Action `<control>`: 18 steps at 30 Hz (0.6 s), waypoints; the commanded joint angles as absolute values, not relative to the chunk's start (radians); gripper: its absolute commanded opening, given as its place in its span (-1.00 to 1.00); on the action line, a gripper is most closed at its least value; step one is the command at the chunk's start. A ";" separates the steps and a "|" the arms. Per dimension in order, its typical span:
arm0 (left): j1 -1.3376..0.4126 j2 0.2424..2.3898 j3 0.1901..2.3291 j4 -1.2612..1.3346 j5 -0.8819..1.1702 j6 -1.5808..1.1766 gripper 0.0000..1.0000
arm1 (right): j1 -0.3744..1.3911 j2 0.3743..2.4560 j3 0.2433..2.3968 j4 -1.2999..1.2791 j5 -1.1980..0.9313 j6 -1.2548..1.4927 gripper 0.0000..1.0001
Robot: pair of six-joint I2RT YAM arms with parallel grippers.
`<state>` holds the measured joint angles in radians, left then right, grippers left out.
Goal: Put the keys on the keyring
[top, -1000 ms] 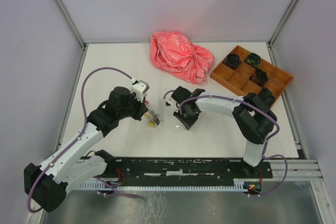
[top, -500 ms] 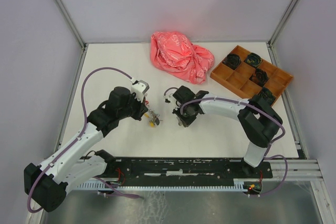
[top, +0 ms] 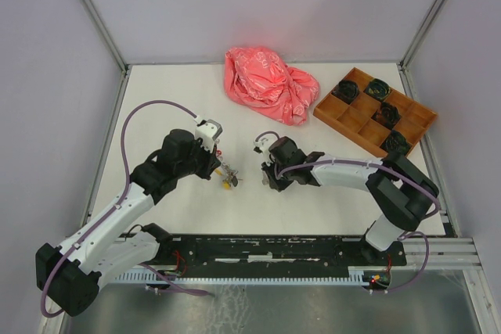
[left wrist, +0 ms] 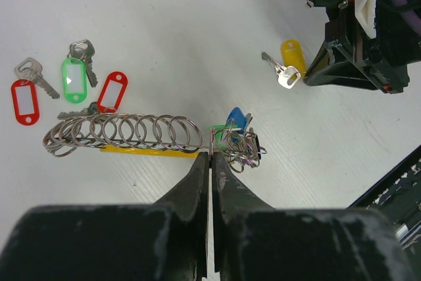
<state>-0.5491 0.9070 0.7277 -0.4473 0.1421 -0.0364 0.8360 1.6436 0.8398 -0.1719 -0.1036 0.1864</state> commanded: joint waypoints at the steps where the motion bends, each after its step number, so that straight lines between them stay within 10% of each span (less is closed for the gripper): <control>1: -0.540 0.893 0.747 -0.393 0.175 -0.026 -0.95 | 0.839 1.622 0.803 -0.156 -0.078 0.211 -0.68; 18: -0.529 0.880 0.746 -0.390 0.181 -0.034 -0.95 | 0.839 1.468 0.703 0.068 -0.121 0.157 -0.04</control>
